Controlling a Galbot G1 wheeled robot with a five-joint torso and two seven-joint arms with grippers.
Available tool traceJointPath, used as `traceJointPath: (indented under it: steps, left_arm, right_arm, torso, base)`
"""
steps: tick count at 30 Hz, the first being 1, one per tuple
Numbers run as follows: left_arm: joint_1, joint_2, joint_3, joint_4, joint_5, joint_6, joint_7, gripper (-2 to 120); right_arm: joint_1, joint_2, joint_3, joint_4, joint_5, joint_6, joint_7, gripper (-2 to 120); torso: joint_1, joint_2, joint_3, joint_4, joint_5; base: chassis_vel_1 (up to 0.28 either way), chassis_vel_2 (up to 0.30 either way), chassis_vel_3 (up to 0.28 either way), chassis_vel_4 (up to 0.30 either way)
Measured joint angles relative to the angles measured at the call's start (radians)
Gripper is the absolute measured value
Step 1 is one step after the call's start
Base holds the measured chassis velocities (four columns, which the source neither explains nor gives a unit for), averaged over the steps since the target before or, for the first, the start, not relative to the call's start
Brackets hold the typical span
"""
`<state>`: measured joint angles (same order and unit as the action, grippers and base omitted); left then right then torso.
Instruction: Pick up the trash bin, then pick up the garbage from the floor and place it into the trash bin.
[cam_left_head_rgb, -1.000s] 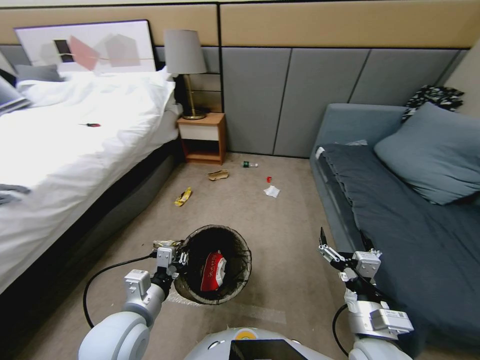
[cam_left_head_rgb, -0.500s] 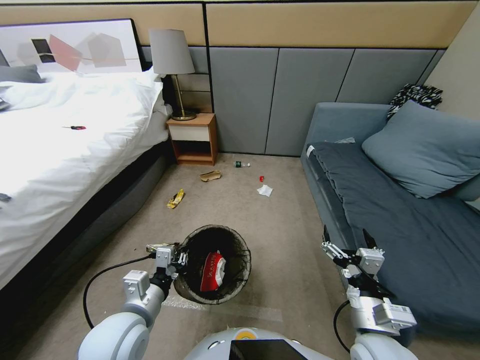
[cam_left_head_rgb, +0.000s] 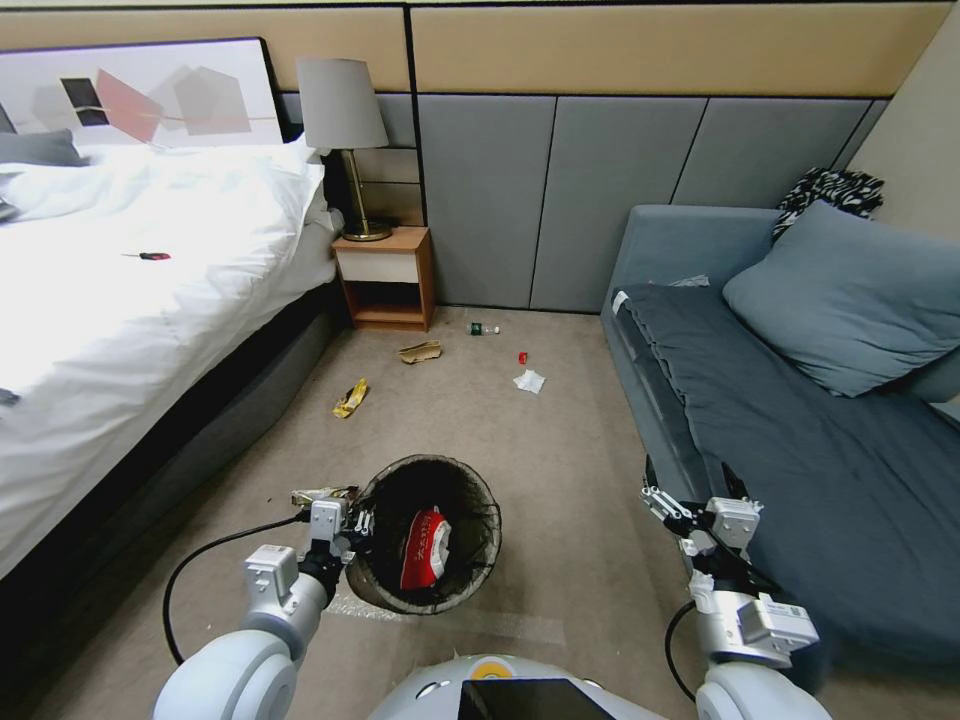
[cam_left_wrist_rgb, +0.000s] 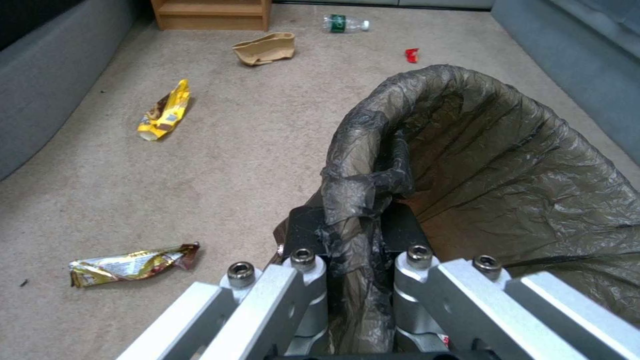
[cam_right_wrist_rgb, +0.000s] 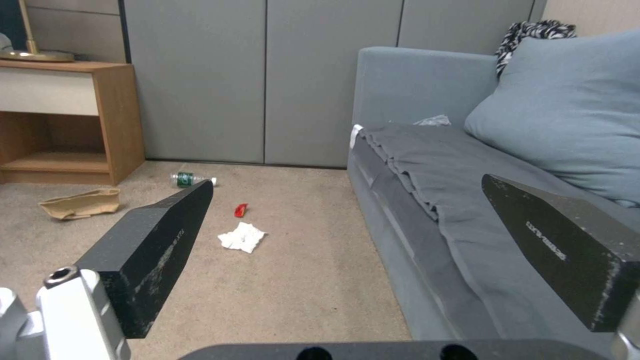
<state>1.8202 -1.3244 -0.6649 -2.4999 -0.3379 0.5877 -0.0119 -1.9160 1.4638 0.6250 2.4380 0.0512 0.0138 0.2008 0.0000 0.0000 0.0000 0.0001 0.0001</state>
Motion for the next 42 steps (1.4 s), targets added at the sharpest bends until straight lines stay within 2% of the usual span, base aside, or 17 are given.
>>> traceJointPath:
  steps: [26, 42]
  left_arm:
    - [-0.018, -0.064, -0.012, 0.000, 0.041, -0.004, 0.004, 7]
    - [-0.017, -0.069, -0.006, 0.000, 0.042, -0.001, 0.005, 7]
  right_arm:
    - [-0.005, 0.005, -0.064, 0.001, -0.039, 0.017, -0.003, 100]
    - [-0.020, 0.020, -0.089, -0.001, -0.073, 0.036, -0.003, 100]
  torso:
    - [0.000, 0.000, 0.000, -0.0001, -0.0001]
    - [0.000, 0.000, 0.000, -0.0003, -0.0001]
  base:
    - [-0.111, 0.109, 0.113, -0.100]
    - [-0.159, 0.152, 0.155, -0.158]
